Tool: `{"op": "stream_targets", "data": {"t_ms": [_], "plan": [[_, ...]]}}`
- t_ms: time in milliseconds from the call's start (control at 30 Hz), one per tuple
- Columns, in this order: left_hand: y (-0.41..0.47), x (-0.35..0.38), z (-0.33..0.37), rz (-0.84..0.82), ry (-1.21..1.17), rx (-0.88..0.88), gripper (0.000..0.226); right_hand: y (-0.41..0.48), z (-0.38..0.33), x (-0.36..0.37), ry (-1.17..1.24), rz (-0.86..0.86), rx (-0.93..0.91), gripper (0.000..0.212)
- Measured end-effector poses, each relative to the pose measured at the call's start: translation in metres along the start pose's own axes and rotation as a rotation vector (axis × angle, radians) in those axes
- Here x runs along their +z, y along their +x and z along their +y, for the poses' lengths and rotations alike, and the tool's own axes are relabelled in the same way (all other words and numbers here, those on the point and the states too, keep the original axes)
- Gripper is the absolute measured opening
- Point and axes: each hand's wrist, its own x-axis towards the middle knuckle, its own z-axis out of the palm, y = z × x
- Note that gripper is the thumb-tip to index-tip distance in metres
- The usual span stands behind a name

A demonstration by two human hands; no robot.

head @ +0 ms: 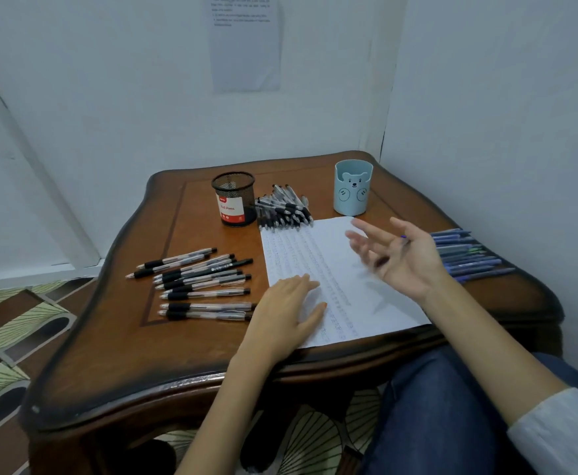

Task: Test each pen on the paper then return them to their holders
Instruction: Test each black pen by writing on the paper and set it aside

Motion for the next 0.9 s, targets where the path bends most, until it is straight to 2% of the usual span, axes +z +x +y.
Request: {"op": "stream_targets", "data": {"t_ms": [67,133,167,233,267,333,400,500,567,633,767,900], "plan": [[0.0,0.003,-0.002,-0.04,0.005,-0.014,0.049,-0.002,0.002,-0.008,-0.099,0.007,0.066,0.063],[0.0,0.004,-0.004,-0.065,-0.007,-0.038,0.051,-0.002,0.006,-0.012,-0.147,0.044,0.082,0.065],[0.0,0.004,-0.004,-0.07,-0.011,-0.043,0.052,-0.003,0.007,-0.013,-0.167,0.064,0.068,0.056],[-0.001,0.004,-0.004,-0.069,-0.015,-0.046,0.053,-0.004,0.012,-0.016,-0.234,0.092,0.032,0.026],[-0.002,0.004,-0.004,-0.066,-0.017,-0.045,0.053,-0.003,0.015,-0.018,-0.282,0.101,0.004,0.021],[-0.002,0.005,-0.004,-0.065,-0.016,-0.048,0.053,-0.001,0.022,-0.022,-0.403,0.158,-0.073,0.033],[-0.001,0.006,-0.005,-0.064,-0.014,-0.047,0.054,0.0,0.027,-0.021,-0.469,0.187,-0.134,0.034],[-0.001,0.007,-0.005,-0.068,-0.012,-0.047,0.054,-0.001,0.032,-0.016,-0.57,0.115,-0.195,0.031],[-0.002,0.007,-0.005,-0.074,-0.015,-0.054,0.055,-0.003,0.038,-0.016,-0.738,0.098,-0.23,0.036],[-0.001,0.008,-0.006,-0.083,-0.017,-0.061,0.055,-0.003,0.045,-0.016,-0.894,0.154,-0.268,0.042],[-0.001,0.008,-0.005,-0.083,-0.026,-0.073,0.055,0.002,0.052,-0.018,-1.01,0.231,-0.448,0.044],[-0.002,0.008,-0.005,-0.088,-0.026,-0.073,0.058,0.003,0.055,-0.023,-1.08,0.199,-0.504,0.04]]}}
